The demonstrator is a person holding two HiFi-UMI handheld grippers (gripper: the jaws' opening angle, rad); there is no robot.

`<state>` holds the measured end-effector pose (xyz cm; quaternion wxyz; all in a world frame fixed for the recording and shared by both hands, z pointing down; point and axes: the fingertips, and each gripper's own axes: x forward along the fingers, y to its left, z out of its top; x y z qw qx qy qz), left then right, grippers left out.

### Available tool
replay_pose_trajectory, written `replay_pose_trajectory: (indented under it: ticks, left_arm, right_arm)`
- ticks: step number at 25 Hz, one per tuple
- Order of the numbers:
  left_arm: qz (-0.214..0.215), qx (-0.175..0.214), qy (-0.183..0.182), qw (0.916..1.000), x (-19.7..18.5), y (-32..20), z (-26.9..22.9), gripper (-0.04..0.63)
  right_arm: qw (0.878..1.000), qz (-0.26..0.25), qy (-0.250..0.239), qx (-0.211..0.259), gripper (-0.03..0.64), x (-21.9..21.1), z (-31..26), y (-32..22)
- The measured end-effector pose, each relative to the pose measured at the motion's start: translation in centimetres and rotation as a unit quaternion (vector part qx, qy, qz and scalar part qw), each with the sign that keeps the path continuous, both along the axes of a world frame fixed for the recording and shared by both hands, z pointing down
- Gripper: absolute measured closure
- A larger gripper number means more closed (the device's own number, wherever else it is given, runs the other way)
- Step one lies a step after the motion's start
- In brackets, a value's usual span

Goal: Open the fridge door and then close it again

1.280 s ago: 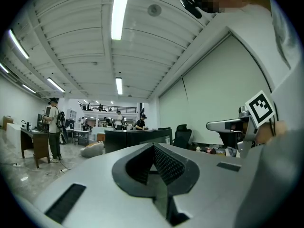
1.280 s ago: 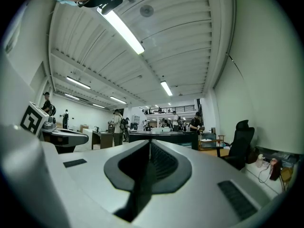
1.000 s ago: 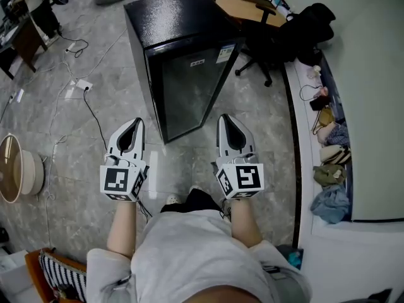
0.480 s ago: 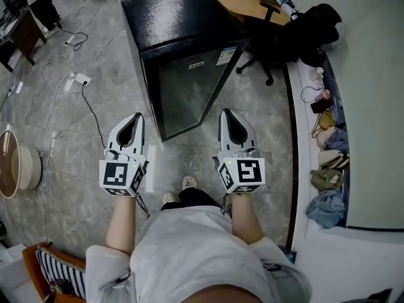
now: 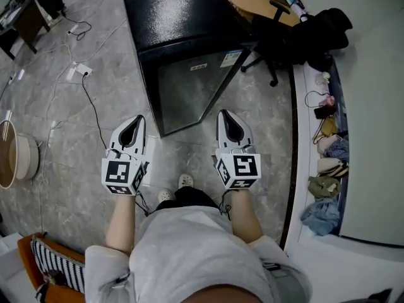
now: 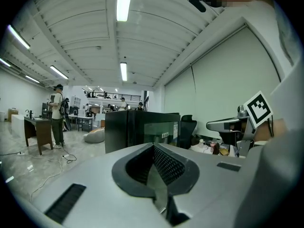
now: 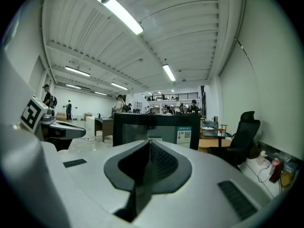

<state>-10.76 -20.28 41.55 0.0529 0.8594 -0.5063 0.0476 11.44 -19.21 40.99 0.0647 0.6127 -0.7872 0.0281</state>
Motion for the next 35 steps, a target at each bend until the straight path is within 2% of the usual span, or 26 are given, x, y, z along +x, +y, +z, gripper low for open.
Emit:
replay_pose_trajectory:
  ticks: [17,22,29,32,35]
  left_arm:
    - [-0.022,-0.094,-0.013,0.9952,-0.1,-1.0,8.9,0.580]
    - [-0.016,-0.088,-0.027,0.9956,-0.2,-2.1,10.3,0.580]
    - [0.019,-0.099,-0.038,0.9942,0.3,-5.1,12.1,0.577]
    - [0.030,-0.112,-0.048,0.9922,0.3,-6.9,13.1,0.506]
    - [0.039,-0.122,-0.060,0.9899,0.4,-8.5,13.6,0.485]
  right_arm:
    - [0.996,-0.017,0.000,-0.091,0.592,0.3,8.2,-1.9]
    - [0.995,-0.019,-0.003,-0.096,0.592,0.5,8.8,-2.5]
    - [0.995,-0.027,-0.002,-0.096,0.592,0.3,8.9,-3.5]
    - [0.995,-0.030,-0.002,-0.096,0.592,0.3,8.9,-3.8]
    - [0.995,-0.030,-0.003,-0.096,0.592,0.5,8.9,-4.2]
